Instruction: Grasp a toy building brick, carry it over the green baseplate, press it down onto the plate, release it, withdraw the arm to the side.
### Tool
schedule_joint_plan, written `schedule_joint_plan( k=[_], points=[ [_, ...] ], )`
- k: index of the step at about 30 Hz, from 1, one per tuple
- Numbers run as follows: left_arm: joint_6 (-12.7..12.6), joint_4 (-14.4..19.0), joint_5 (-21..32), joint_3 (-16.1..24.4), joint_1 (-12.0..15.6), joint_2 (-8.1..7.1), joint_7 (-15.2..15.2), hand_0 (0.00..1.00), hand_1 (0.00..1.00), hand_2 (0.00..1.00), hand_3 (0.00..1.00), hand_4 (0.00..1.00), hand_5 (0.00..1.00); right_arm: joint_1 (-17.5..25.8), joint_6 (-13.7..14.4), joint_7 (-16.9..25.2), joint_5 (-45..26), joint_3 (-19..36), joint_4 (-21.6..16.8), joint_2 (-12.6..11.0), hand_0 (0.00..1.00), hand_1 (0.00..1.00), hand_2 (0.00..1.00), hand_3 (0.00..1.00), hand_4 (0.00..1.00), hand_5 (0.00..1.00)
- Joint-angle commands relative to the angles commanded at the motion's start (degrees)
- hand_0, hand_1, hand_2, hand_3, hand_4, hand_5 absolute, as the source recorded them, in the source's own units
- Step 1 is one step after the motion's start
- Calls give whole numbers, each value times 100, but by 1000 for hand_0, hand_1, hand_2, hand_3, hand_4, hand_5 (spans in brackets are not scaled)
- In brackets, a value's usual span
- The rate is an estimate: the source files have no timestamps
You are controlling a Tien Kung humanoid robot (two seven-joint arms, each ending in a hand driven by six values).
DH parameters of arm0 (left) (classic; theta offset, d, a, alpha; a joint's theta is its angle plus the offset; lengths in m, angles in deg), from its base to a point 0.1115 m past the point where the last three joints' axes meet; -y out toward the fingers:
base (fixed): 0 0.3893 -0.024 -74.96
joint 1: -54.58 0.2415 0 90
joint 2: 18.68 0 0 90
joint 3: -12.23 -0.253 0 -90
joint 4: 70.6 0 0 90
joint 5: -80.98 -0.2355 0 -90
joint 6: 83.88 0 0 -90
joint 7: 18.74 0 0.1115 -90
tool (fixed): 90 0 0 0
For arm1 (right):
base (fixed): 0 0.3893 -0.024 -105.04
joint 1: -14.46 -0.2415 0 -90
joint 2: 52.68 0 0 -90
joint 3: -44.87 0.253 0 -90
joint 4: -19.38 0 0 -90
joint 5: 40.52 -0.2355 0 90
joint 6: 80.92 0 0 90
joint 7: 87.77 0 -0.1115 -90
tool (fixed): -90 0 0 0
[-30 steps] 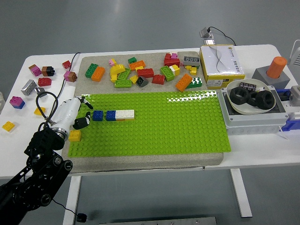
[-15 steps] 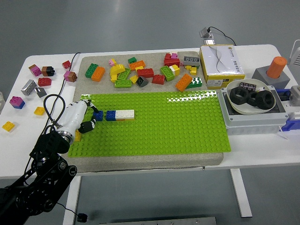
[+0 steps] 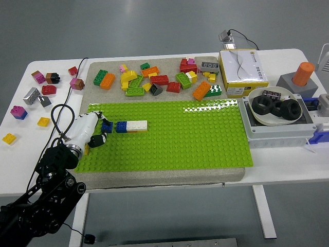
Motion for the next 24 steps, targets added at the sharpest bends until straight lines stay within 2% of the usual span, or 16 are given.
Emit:
schedule_joint_plan(
  k=[9,10,24],
  points=[
    [88,-92,38,-26,-24,27,-87,981,923,912,555,549,2,-1,62,52,2,55,0,-52,633,616,628,707,777,953],
    [94,-93,40,-29,-23,28,-92,981,923,913,557,558,2,1,70,60,2,61,0,-57,634,615,594,704,777,951],
    [158,-125,125,-15,-5,4,-123,981,924,912,559,570,2,5,102,100,27,109,0,-75,633,615,578,703,777,952]
  ],
)
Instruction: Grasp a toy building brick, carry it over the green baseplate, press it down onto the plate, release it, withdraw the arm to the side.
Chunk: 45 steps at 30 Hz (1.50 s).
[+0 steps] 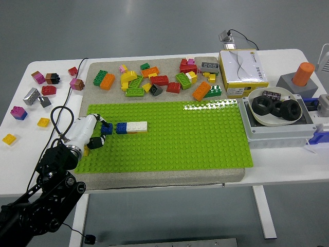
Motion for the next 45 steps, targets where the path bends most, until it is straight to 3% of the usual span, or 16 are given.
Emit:
schedule_joint_plan(
  k=[18,21,28,33,45],
  points=[
    [-182,615,34,399,97,-53,191,981,918,909,571,626,30,61,-6,-28,-11,-113,0,83,628,604,595,702,777,951],
    [-227,807,240,522,220,-79,236,981,918,909,571,626,30,81,-25,-41,10,-135,0,118,628,604,595,702,777,951],
    [-543,1391,1041,884,845,-113,652,979,914,911,587,655,45,138,-38,-33,-103,-235,0,178,629,604,623,702,778,953],
    [-742,1489,1542,1032,1260,-63,888,970,899,896,579,618,11,180,-44,-34,-182,-302,0,217,630,607,632,701,777,952],
    [-862,1446,1704,1028,1412,12,1054,965,892,881,572,605,16,166,-91,-61,-263,-455,0,261,630,603,635,699,773,948]
  ],
)
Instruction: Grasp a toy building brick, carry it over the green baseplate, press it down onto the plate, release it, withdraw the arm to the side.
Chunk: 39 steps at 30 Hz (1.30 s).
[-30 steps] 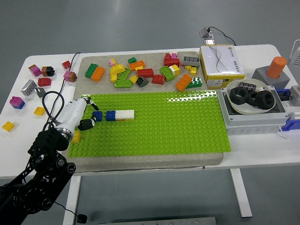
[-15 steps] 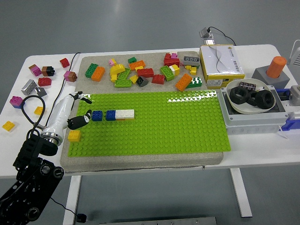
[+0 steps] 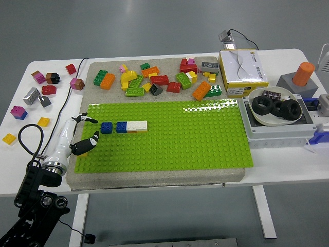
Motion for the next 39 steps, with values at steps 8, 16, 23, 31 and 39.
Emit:
schedule_joint_plan(
  k=[8,16,23,31,39],
  points=[
    [-76,-1,39,56,15,2,139,962,888,866,566,588,21,7,-3,-15,11,-26,0,-2,630,607,641,698,770,943],
    [-180,44,172,166,13,-17,342,957,882,854,561,577,17,-19,-7,-10,-20,-69,0,-2,630,606,642,698,770,944],
    [-248,64,238,306,42,-97,462,952,871,848,556,567,9,-134,-10,-6,-18,-114,0,-49,630,606,651,697,769,943],
    [-258,94,225,383,114,-107,523,950,871,843,555,553,3,-117,-20,-5,-81,-173,0,-86,629,602,659,697,769,943],
    [-241,145,283,516,223,-151,572,948,868,843,550,545,2,-48,-11,11,-67,-110,0,-92,629,602,651,697,767,939]
  ],
)
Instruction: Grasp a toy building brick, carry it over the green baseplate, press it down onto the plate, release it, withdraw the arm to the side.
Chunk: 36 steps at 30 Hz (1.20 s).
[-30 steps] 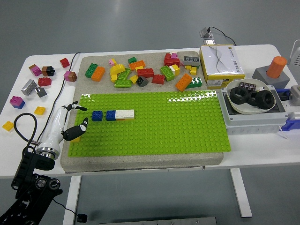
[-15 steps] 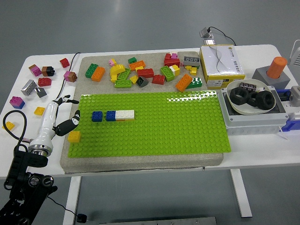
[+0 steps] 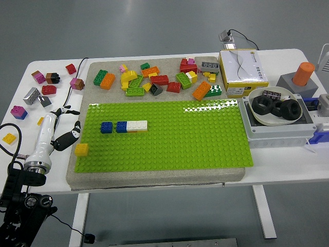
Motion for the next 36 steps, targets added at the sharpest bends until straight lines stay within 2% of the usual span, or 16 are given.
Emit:
schedule_joint_plan(
  k=[19,36],
  points=[
    [30,-63,24,-14,-58,100,6,944,864,844,546,522,2,53,-6,-16,172,114,0,53,630,605,650,698,766,937],
    [69,-128,20,9,-103,116,-22,944,866,844,546,520,2,68,23,-12,119,138,0,61,626,606,651,698,765,938]
  ],
)
